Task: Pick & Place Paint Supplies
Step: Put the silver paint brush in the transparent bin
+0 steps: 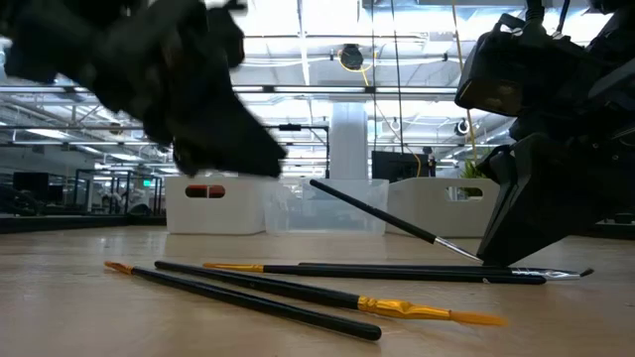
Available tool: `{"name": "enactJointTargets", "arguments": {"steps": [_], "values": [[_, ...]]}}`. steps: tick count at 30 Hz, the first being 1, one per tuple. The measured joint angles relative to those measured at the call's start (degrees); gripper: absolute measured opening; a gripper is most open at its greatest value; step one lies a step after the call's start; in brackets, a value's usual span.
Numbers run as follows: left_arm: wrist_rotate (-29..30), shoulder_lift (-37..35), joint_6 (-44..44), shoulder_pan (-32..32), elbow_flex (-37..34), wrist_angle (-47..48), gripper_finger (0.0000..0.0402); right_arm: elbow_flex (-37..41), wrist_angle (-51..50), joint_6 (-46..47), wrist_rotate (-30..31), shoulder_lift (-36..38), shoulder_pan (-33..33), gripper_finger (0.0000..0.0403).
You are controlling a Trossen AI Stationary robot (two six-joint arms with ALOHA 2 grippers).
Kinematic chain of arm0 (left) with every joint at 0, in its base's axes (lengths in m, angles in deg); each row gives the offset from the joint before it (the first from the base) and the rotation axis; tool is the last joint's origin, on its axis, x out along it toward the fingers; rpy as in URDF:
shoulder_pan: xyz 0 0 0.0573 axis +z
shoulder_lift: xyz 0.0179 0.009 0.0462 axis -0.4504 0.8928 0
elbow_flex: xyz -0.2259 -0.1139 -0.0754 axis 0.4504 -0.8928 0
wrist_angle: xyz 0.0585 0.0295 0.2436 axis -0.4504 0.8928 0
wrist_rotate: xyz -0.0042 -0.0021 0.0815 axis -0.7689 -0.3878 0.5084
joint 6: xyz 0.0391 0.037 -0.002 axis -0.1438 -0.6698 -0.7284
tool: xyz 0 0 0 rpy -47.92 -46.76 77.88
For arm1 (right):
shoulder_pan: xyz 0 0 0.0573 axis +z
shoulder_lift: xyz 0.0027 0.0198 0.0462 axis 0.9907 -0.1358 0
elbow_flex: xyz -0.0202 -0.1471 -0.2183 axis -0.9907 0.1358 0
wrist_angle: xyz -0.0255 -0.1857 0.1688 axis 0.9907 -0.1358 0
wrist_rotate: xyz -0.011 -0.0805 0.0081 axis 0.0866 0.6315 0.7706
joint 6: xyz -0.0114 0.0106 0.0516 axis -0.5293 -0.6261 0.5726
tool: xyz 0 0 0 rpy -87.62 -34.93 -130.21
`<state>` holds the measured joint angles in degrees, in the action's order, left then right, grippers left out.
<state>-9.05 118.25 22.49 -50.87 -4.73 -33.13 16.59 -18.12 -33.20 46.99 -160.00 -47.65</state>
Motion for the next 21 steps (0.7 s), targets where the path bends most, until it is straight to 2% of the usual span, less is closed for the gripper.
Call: {"name": "enactJointTargets", "arguments": {"steps": [9,13,21], "values": [[-1.2,6.0,-10.4,3.0,0.0,-8.7,0.0175,0.0,0.2,-0.8,0.0,0.0,0.0,0.0000],[-5.0,7.9,-15.4,3.5,0.0,-14.5,0.0175,0.0,0.3,-0.9,0.0,0.0,0.0,0.0000],[-6.8,8.6,-16.7,3.8,0.1,-16.8,0.0175,0.1,0.4,-0.9,0.0,0.0,0.0,0.0000]]}}
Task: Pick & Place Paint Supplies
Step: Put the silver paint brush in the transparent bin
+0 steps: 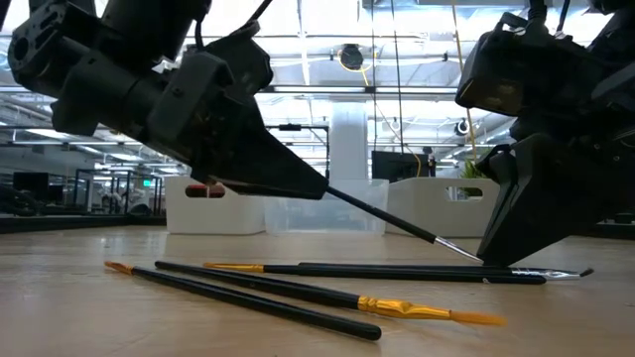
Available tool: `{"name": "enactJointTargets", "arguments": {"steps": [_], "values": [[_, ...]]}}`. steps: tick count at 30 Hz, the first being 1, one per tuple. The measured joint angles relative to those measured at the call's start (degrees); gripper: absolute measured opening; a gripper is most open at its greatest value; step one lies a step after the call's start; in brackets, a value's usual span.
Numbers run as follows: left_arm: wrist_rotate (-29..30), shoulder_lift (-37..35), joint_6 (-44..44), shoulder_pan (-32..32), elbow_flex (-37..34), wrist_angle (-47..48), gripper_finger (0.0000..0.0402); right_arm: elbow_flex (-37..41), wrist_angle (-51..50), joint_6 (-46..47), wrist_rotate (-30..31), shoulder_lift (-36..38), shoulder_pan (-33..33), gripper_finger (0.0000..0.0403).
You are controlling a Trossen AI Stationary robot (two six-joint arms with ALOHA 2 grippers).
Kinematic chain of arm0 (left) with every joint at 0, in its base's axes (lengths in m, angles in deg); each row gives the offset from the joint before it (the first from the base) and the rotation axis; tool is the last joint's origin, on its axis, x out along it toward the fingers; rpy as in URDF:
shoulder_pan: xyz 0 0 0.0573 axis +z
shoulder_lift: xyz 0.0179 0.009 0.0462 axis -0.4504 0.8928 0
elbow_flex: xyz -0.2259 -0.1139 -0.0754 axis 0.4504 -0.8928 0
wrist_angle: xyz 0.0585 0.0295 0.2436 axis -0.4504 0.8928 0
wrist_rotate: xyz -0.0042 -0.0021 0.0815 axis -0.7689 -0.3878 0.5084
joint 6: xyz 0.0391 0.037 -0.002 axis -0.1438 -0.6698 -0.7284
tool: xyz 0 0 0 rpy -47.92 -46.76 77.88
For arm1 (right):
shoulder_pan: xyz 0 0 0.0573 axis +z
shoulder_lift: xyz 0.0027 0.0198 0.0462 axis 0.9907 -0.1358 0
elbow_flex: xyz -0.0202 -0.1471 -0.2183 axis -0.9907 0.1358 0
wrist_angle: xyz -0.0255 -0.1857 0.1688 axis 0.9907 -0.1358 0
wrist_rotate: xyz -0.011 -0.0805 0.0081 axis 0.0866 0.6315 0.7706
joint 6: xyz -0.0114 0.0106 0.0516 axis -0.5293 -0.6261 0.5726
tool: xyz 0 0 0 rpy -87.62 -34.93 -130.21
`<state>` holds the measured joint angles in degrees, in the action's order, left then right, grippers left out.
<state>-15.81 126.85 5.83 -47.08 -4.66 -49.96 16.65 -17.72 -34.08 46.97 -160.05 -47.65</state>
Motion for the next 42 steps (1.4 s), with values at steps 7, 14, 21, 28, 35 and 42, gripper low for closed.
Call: {"name": "enactJointTargets", "arguments": {"steps": [7,14,21,28,35,42], "values": [[-1.6,0.0,0.0,0.1,0.0,0.0,0.0174,0.0,0.0,0.0,0.0,0.0,0.0,0.0000],[-1.6,0.0,0.0,0.7,0.0,-0.1,0.0174,0.0,0.0,0.0,0.0,0.0,0.0,0.0000],[-4.1,0.0,0.6,1.8,0.0,-0.1,0.0174,0.0,0.0,0.0,0.0,0.0,-0.1,0.0000],[-6.1,0.0,0.6,2.2,0.0,-0.1,0.0114,0.0,0.0,0.0,0.0,0.0,-0.1,0.0000],[-11.2,-0.1,0.6,3.6,0.0,-2.3,0.0020,0.0,-0.1,0.0,0.0,0.0,-0.1,0.0000],[-12.5,0.0,0.5,3.8,0.0,-4.1,0.0011,0.0,0.0,0.0,0.0,0.0,-0.1,0.0000]]}}
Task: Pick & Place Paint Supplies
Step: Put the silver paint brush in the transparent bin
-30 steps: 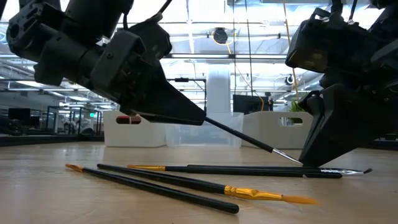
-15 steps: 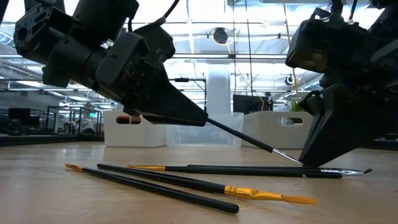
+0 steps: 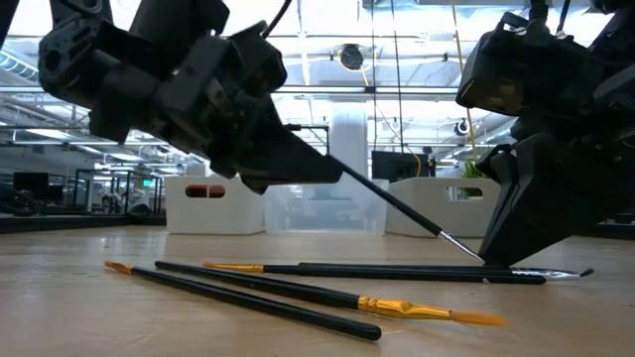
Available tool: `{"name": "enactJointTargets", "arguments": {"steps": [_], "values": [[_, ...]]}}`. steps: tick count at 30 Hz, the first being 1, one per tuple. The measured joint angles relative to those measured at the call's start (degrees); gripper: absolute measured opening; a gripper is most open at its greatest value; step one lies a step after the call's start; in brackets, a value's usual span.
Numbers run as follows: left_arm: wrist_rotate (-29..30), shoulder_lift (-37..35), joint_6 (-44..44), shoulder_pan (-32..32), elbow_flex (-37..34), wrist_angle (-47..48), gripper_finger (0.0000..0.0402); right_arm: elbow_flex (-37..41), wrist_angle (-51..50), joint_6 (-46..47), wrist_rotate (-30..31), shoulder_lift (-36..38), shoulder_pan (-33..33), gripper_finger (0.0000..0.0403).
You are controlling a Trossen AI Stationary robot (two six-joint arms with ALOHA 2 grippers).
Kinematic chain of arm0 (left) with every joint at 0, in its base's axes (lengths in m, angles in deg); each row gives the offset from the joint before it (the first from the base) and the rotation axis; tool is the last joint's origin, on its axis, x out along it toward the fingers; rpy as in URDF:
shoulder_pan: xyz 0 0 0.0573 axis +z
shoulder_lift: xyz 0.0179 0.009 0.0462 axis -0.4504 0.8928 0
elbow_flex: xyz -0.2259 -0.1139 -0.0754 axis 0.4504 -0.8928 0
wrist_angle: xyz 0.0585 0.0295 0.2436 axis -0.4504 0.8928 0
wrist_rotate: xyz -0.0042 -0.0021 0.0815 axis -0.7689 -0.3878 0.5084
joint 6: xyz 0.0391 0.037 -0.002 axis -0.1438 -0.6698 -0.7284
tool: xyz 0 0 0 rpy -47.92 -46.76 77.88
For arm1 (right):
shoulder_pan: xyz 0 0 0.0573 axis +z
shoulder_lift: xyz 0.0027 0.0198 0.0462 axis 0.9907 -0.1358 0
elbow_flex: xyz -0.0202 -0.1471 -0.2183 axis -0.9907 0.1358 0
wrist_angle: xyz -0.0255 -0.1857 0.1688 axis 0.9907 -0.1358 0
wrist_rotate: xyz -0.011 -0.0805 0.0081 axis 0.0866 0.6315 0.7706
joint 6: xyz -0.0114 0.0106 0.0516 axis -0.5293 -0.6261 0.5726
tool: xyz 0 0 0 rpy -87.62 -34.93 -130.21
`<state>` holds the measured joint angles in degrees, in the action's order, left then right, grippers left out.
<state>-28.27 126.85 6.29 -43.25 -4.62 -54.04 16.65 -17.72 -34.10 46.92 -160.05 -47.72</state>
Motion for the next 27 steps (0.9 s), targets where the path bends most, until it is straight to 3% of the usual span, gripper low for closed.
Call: {"name": "enactJointTargets", "arguments": {"steps": [12,20,27], "values": [[0.4,0.0,1.7,-0.1,0.0,-1.7,0.0012,0.0,0.0,-0.4,-0.1,0.0,0.0,0.0000],[8.2,0.0,3.3,0.0,0.0,-1.6,0.0073,0.0,0.0,-0.4,-0.2,0.0,0.0,0.0000],[8.3,0.0,3.5,0.0,0.0,-1.6,0.0137,0.1,0.0,-0.4,-0.2,0.0,0.0,0.0000]]}}
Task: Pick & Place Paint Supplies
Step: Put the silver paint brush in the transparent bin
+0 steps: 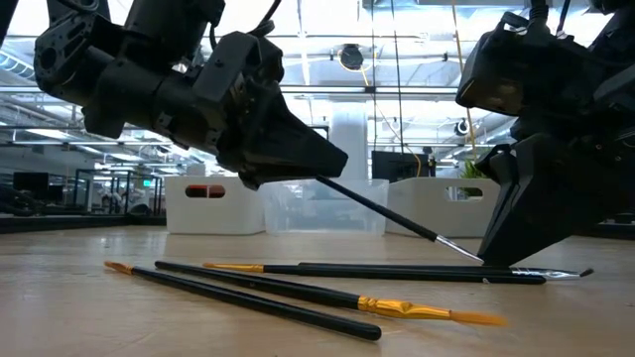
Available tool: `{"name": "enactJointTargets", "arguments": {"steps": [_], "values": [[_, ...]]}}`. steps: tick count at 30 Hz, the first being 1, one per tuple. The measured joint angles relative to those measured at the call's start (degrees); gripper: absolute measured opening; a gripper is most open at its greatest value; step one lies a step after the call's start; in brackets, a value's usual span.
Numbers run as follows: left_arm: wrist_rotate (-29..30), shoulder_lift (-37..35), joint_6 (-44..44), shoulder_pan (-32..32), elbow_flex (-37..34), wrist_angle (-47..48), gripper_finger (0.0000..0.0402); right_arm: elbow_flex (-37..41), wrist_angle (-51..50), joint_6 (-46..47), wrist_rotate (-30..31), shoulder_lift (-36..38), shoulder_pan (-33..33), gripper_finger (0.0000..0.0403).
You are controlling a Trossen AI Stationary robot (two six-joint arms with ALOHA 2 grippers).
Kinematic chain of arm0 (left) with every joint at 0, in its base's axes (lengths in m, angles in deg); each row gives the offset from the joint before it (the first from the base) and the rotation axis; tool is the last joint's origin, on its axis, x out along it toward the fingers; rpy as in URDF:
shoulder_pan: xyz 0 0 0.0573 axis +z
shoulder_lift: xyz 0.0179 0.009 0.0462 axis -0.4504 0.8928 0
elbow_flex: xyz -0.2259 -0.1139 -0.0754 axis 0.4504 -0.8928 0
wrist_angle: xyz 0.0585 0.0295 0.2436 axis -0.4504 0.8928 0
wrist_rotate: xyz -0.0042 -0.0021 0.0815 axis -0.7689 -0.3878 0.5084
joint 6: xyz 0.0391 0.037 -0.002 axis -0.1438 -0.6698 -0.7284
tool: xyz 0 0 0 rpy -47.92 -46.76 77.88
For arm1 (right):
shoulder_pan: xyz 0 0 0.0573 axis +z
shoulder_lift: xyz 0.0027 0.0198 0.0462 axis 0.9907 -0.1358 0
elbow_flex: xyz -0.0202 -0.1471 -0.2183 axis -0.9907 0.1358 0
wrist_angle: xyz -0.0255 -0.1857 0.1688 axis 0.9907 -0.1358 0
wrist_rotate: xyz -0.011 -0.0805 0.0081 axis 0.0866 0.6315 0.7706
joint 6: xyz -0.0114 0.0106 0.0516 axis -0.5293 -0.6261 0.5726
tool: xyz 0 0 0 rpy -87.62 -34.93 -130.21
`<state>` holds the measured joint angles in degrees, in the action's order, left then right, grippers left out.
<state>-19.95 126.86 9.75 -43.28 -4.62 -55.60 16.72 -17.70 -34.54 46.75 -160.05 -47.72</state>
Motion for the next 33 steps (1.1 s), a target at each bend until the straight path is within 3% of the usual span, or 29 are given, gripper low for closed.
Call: {"name": "enactJointTargets", "arguments": {"steps": [12,33], "values": [[-3.3,0.0,0.0,0.0,0.0,0.1,0.0183,0.0,0.0,0.0,0.0,0.0,0.0,0.0000],[-3.3,0.0,1.0,0.2,0.0,3.2,0.0128,0.0,0.0,0.0,0.0,0.0,0.0,0.0000]]}}
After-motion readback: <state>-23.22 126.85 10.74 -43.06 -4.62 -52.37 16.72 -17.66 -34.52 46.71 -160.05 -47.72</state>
